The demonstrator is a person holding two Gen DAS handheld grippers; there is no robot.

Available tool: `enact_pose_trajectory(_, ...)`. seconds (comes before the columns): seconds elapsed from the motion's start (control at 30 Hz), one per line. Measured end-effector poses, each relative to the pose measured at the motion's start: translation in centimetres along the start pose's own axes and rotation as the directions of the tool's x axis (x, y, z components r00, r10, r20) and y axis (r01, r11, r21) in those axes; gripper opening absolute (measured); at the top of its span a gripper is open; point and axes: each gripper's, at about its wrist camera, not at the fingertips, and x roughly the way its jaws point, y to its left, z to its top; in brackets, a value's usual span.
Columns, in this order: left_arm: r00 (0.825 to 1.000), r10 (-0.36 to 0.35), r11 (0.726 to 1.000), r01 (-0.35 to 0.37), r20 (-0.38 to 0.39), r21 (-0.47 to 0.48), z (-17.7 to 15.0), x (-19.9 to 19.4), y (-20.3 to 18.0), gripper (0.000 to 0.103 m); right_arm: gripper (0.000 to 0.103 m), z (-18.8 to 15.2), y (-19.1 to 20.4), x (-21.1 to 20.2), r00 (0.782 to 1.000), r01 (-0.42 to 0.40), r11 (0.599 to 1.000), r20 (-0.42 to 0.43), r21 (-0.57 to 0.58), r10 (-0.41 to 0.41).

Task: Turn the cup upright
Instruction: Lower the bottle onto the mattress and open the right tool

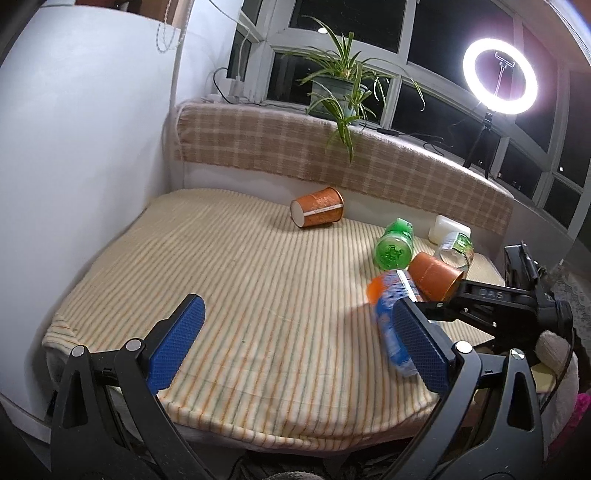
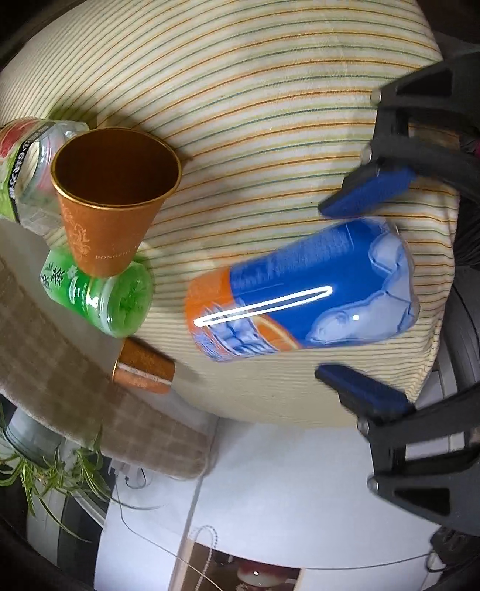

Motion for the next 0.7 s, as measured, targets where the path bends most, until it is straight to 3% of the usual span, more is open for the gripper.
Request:
enact_pose_trajectory(0.13, 0.997, -0.068, 0.997, 0.067, -0.042, -0.022, 0.7, 1.0, -0.3, 0.103, 0.089, -1.4, -0.4, -3.5, 0.999, 0.002, 0.995, 0.037, -0.096, 0.002)
enact_pose_trajectory(0.23, 0.971, -0.202, 0.976, 0.188, -0.131, -0.108, 1.3, 2.8, -0.2, 0.102, 0.089, -2.3, -0.7, -5.9, 0.997, 0.012, 0.985, 0.071, -0.175, 0.001)
enact_pose_trajectory(0.37, 0.907, -0.350, 0.924, 0.293, -0.233, -0.248, 1.8, 6.2, -0.5, 0.095, 0.089, -3.8, -1.9, -9.3, 0.989, 0.060, 0.972, 0.146, -0.229, -0.026)
enact_pose_trajectory(0.5, 0.848, -0.433, 0.882, 0.327, -0.307, -0.340, 1.7, 9.6, -1.1, 0.094, 0.090, -5.1, -3.7, -12.2, 0.976, 0.104, 0.970, 0.211, -0.221, -0.056)
enact_pose_trajectory(0.57, 0.803, -0.483, 0.851, 0.338, -0.348, -0.402, 1.3, 11.4, -1.5, 0.083, 0.090, -5.4, -4.6, -13.3, 0.970, 0.118, 0.972, 0.232, -0.203, -0.069)
enact_pose_trajectory(0.63, 0.763, -0.528, 0.819, 0.342, -0.374, -0.460, 0.9, 13.1, -1.7, 0.082, 0.090, -5.7, -5.2, -14.2, 0.964, 0.135, 0.973, 0.253, -0.189, -0.084)
enact_pose_trajectory(0.7, 0.744, -0.544, 0.808, 0.339, -0.388, -0.481, 0.6, 14.4, -2.1, 0.082, 0.090, -5.9, -6.1, -14.9, 0.960, 0.143, 0.974, 0.264, -0.173, -0.094)
